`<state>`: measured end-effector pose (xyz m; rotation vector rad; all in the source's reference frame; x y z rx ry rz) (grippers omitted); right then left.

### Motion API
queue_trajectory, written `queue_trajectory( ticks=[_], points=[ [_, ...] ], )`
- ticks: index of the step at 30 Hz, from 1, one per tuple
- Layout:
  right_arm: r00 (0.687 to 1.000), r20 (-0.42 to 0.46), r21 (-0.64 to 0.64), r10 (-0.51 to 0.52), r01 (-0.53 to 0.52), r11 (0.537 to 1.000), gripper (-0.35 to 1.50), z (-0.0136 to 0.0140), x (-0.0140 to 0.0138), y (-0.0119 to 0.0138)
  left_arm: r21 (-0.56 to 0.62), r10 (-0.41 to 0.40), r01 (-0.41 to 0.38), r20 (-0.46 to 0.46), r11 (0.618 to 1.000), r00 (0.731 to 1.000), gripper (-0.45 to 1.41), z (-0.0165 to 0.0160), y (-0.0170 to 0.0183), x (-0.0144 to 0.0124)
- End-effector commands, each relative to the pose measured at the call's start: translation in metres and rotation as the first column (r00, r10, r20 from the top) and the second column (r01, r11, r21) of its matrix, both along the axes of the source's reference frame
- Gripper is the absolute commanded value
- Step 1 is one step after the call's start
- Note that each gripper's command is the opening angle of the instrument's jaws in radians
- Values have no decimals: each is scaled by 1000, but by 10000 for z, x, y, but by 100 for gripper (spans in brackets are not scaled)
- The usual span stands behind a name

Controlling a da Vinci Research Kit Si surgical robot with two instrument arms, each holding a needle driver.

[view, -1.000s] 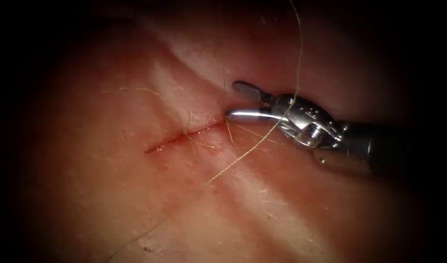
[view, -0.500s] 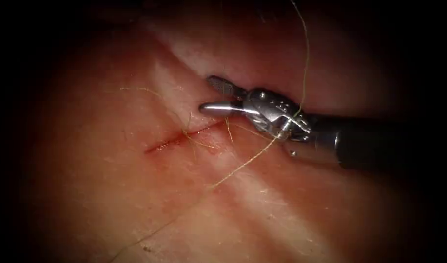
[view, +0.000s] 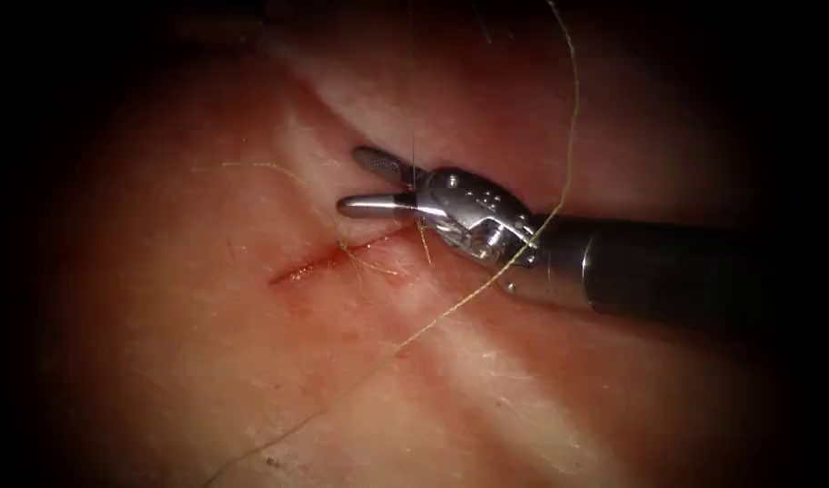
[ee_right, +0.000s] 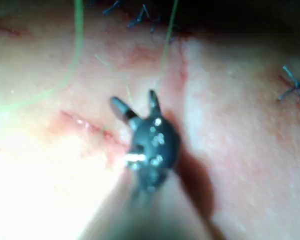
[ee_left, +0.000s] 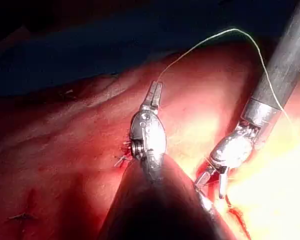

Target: Wound Closure

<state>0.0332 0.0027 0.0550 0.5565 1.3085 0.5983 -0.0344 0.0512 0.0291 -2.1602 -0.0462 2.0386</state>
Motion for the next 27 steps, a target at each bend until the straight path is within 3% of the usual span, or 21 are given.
queue_trajectory(
  ticks=[1,2,4,5,14,17,18,19,20,22,27],
  points=[
    [1000,-10,-1,-9,9,1000,136,3,7,2,-3,0,1,2,1000,1000,-45,4,6,-6],
    [999,-35,1,-38,39,999,99,3,5,0,-3,-1,1,2,1000,1000,-45,4,6,-6],
    [997,-53,-7,-61,60,998,-10,2,3,0,-3,-1,1,2,1000,1000,-45,4,6,-6],
    [996,-56,-32,-68,66,997,-35,1,3,-1,-3,-1,1,2,1000,1000,-45,4,6,-6],
    [996,-51,-128,-77,69,989,-35,-11,1,5,-3,-1,1,2,1000,1000,-45,4,6,-6],
    [995,-88,-136,-47,35,990,-35,-11,-1,10,-3,2,-2,4,1000,1000,-45,4,5,-3],
    [994,-99,-137,-38,24,990,-16,-12,-2,10,-3,4,-4,5,1000,1000,-45,3,5,-1],
    [994,-107,-137,-34,19,990,49,-12,-3,10,-3,5,-5,6,1000,1000,-45,3,5,1],
    [996,-89,-140,-10,-2,990,128,-15,-6,8,-1,3,-3,-1,1000,1000,-45,3,5,6],
    [998,-65,-140,16,-25,990,147,-21,-12,7,1,2,-2,-6,1000,1000,-45,2,5,11],
    [997,-81,-130,3,-14,991,148,-36,-46,6,6,1,-1,-15,1000,1000,-45,1,6,22]
  ],
)
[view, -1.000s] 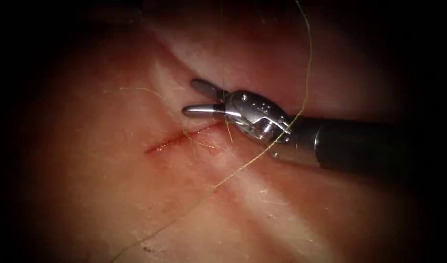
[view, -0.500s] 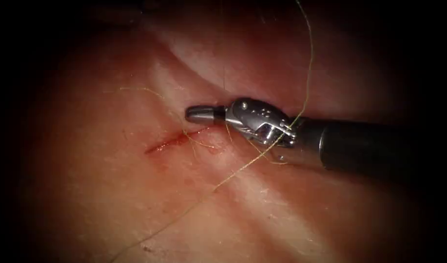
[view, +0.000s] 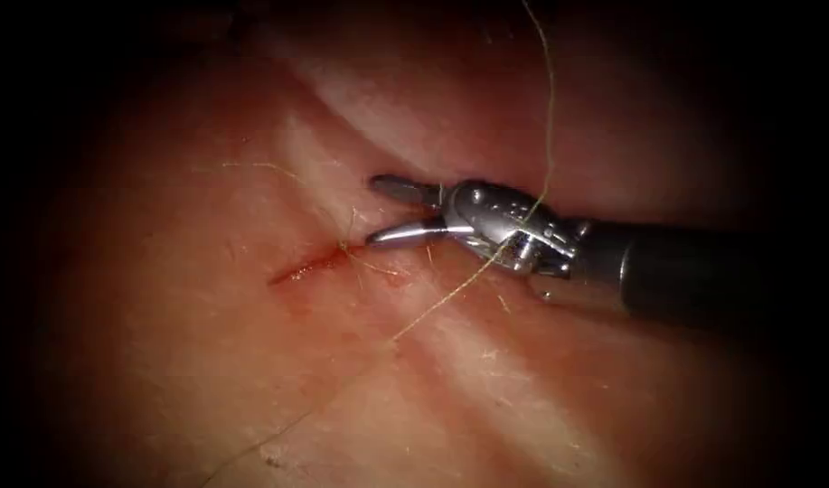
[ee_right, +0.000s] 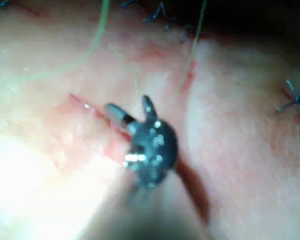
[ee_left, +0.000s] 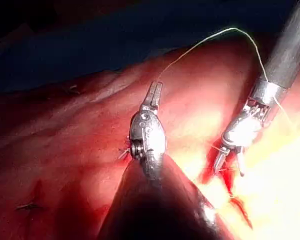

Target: Wound Closure

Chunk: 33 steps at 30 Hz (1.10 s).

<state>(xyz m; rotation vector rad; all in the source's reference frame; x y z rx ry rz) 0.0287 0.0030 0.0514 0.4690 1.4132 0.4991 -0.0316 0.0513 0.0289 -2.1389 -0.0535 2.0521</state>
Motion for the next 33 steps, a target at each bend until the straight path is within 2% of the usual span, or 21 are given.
queue_trajectory(
  ticks=[1,7,13,19,23,28,33],
  points=[
    [1000,-6,2,-6,6,1000,148,-1,-9,2,-3,0,0,0,1000,1000,-45,4,5,-4],
    [1000,10,6,6,-6,1000,148,-8,-57,1,0,-2,2,-11,1000,1000,-45,5,6,6],
    [1000,16,9,14,-14,1000,148,-9,-85,1,2,-4,4,-23,1000,1000,-45,7,7,18],
    [999,22,0,30,-30,1000,148,-7,-112,0,3,-22,22,-72,1000,997,-45,10,7,48],
    [997,44,-4,60,-59,998,148,-2,-140,-1,-3,-57,57,-148,998,987,-45,22,9,76],
    [994,70,-16,84,-84,996,148,8,-167,-13,-25,-89,86,-233,996,968,-45,44,7,129],
    [990,95,-27,109,-107,994,148,15,-181,-20,-55,-130,118,-360,992,924,-45,69,0,193]
  ],
)
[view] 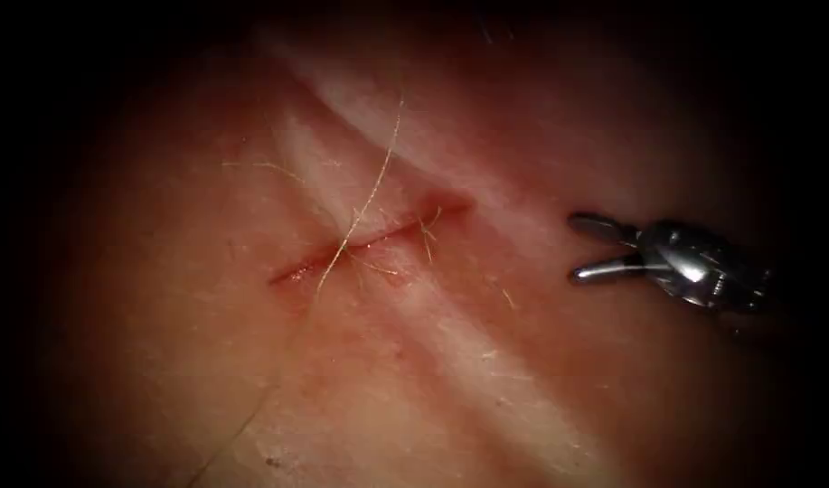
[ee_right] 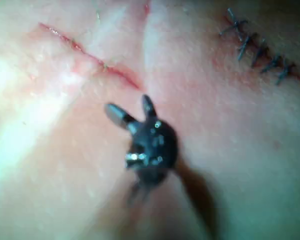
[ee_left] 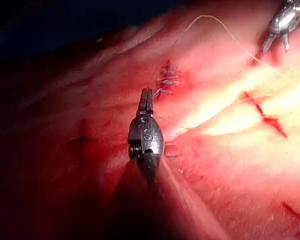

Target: Wound Closure

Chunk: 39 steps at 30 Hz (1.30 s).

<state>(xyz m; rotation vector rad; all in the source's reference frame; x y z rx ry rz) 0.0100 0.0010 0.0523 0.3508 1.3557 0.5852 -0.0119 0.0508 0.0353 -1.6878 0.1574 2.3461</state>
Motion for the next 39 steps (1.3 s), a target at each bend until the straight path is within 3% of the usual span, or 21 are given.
queue_trajectory(
  ticks=[1,5,6,9,10,15,19,22,31,34,39],
  points=[
    [1000,4,-2,5,-5,1000,148,7,5,0,-9,-11,10,-23,1000,1000,-45,11,5,10],
    [1000,7,-2,8,-8,1000,148,9,7,1,-2,-65,65,-105,998,992,-45,30,13,50],
    [1000,7,-3,8,-8,1000,148,9,8,1,37,-90,95,-109,995,990,-15,33,15,55],
    [1000,7,-4,9,-8,1000,148,10,10,-1,238,-172,184,-70,954,983,103,36,20,54],
    [1000,9,-5,11,-11,1000,148,10,10,-2,288,-211,219,-61,932,976,123,35,18,50],
    [1000,10,-8,11,-11,1000,148,11,10,-5,314,-302,279,27,908,953,131,20,1,23],
    [1000,10,-10,11,-11,1000,148,12,10,-7,359,-314,261,97,896,945,130,0,-9,3],
    [1000,10,-10,11,-11,1000,148,12,10,-7,422,-270,190,140,887,953,125,-19,-12,-10],
    [1000,9,-8,9,-9,1000,148,10,4,-8,428,-219,107,222,897,950,121,-82,-60,-77],
    [1000,8,-8,7,-7,1000,148,8,2,-9,407,-154,31,272,913,950,120,-91,-87,-116],
    [1000,6,-8,3,-3,1000,148,6,-6,-12,402,3,-116,272,908,962,118,-91,-140,-196]
  ],
)
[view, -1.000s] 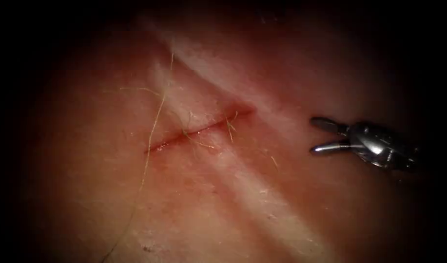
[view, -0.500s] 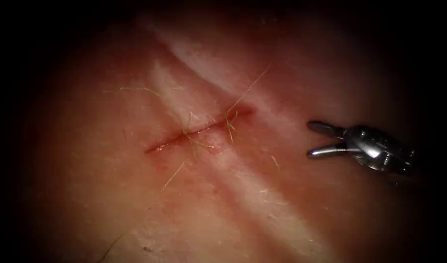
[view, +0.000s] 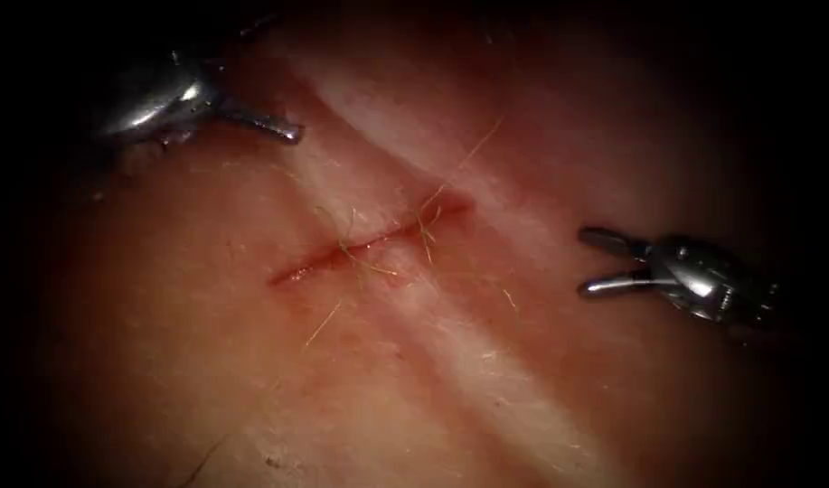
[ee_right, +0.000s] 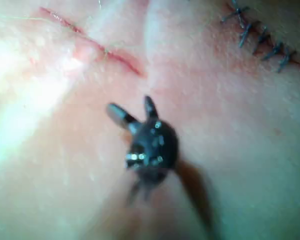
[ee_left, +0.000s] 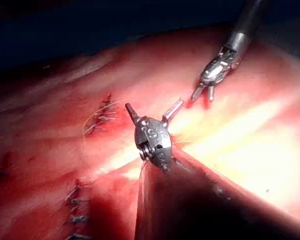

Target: Wound Closure

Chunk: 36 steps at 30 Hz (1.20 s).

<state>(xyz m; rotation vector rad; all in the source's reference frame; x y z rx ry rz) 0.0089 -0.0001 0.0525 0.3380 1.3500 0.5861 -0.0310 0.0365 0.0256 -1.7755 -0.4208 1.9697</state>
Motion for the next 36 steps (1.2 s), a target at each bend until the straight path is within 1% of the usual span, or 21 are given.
queue_trajectory(
  ticks=[1,3,5,7,8,9,11,13,14,18,20,21,23,25,27,28,30,32,33,35,36],
  points=[
    [1000,-3,-1,-3,3,1000,148,3,4,-1,-3,42,-42,-7,999,999,120,7,-6,-18],
    [1000,-4,-1,-5,5,1000,148,1,0,-3,-22,96,-98,-68,995,993,120,13,-22,-46],
    [1000,-1,-1,-12,12,1000,148,-2,-3,-5,-45,102,-109,-121,993,987,113,20,-32,-66],
    [1000,-2,-1,-13,13,1000,148,-4,-5,-8,-96,83,-99,-158,990,984,111,27,-40,-86],
    [1000,-2,-1,-13,13,1000,148,-5,-6,-9,-120,88,-109,-170,987,982,111,30,-44,-93],
    [1000,1,-1,-15,15,1000,148,-6,-6,-10,-155,108,-139,-195,978,975,111,33,-48,-101],
    [1000,3,-18,-19,19,1000,148,-7,-5,-10,-193,135,-180,-224,965,965,108,36,-53,-110],
    [1000,3,-29,-23,23,999,148,-7,-4,-11,-243,176,-242,-264,939,948,103,40,-58,-118],
    [1000,3,-29,-22,22,999,148,-7,-3,-10,-254,187,-261,-281,931,941,99,42,-60,-121],
    [1000,7,-40,-26,26,999,148,-6,-3,-10,-298,218,-326,-344,897,913,86,51,-74,-130],
    [1000,8,-41,-26,26,999,148,-6,-3,-10,-300,224,-353,-388,886,894,83,57,-82,-134],
    [1000,8,-41,-26,26,999,148,-6,-3,-10,-310,220,-367,-420,877,880,83,59,-85,-136],
    [1000,6,-41,-23,24,999,148,-6,-3,-10,-332,213,-424,-518,843,828,81,65,-91,-140],
    [1000,6,-41,-23,23,999,148,-5,-3,-10,-348,202,-469,-586,812,785,79,69,-96,-146],
    [1000,4,-41,-21,21,999,148,-5,-2,-9,-361,192,-502,-629,786,754,78,72,-100,-152],
    [1000,4,-41,-21,21,999,148,-5,-2,-9,-372,184,-530,-661,762,727,76,74,-102,-155],
    [1000,4,-41,-20,20,999,148,-5,-2,-9,-375,176,-571,-704,730,688,69,76,-104,-161],
    [1000,5,-41,-20,20,999,148,-5,-2,-9,-371,177,-620,-745,691,643,63,79,-107,-166],
    [1000,5,-41,-20,20,999,148,-5,-2,-9,-364,181,-638,-759,679,625,59,80,-109,-168],
    [1000,5,-41,-19,20,999,148,-5,-2,-9,-350,185,-676,-788,649,587,61,83,-111,-172],
    [1000,5,-41,-19,19,999,148,-5,-2,-9,-350,185,-690,-797,634,575,61,84,-111,-174]
  ],
)
